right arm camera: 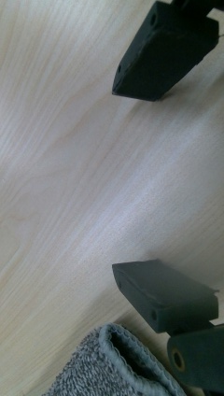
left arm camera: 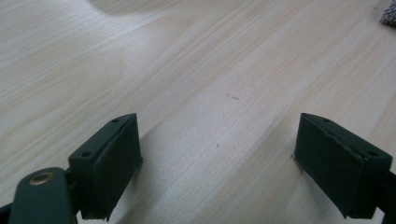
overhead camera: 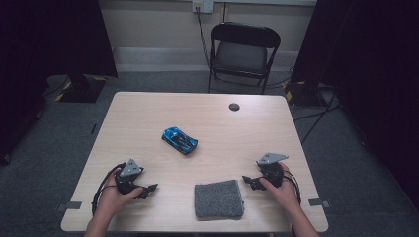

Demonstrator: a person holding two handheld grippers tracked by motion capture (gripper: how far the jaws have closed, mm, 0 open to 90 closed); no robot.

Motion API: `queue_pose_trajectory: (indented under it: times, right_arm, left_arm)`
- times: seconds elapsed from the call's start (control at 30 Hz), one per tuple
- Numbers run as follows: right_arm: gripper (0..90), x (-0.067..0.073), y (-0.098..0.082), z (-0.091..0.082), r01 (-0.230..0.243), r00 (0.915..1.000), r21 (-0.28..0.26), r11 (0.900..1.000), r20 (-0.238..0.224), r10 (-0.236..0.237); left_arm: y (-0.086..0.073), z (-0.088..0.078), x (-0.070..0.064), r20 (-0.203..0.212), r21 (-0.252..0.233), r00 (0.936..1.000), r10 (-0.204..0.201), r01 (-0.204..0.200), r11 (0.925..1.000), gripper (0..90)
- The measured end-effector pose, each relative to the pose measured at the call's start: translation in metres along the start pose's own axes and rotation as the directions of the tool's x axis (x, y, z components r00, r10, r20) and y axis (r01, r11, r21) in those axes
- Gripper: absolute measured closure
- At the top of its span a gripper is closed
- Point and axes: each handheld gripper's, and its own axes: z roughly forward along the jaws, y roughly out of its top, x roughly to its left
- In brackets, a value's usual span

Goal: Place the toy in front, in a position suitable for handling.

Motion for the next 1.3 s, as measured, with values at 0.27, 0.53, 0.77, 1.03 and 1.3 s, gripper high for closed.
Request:
queue_pose_trajectory:
  times: [0.27, 0.53, 0.77, 1.03, 1.3]
  right_arm:
    - [10.8, 0.000, 0.001, 0.001, -0.004, 1.0000, 0.002, 1.000, -0.001, 0.004]
    - [14.6, 0.000, 0.020, 0.003, -0.035, 0.9994, 0.136, 0.990, 0.006, 0.034]
    - [14.6, 0.003, 0.054, 0.016, -0.024, 0.9991, 0.136, 0.990, -0.033, 0.028]
    - [14.0, 0.007, 0.079, 0.027, -0.028, 0.9981, 0.127, 0.991, -0.051, 0.035]
    - [13.7, 0.016, 0.097, 0.038, 0.000, 0.9979, 0.133, 0.991, -0.065, 0.009]
  left_arm:
    - [0.000, 0.000, 0.000, -0.002, 0.002, 1.0000, 0.001, -0.001, 1.0000, 13.9]
    - [0.000, 0.000, 0.000, -0.003, 0.002, 1.0000, 0.001, -0.001, 1.0000, 14.1]
    - [0.000, 0.000, 0.000, -0.002, 0.002, 1.0000, 0.001, -0.001, 1.0000, 14.2]
    - [0.000, 0.000, 0.000, -0.002, 0.001, 1.0000, 0.001, -0.001, 1.0000, 14.2]
    - [0.000, 0.000, 0.000, -0.003, 0.001, 1.0000, -0.001, 0.001, 1.0000, 14.3]
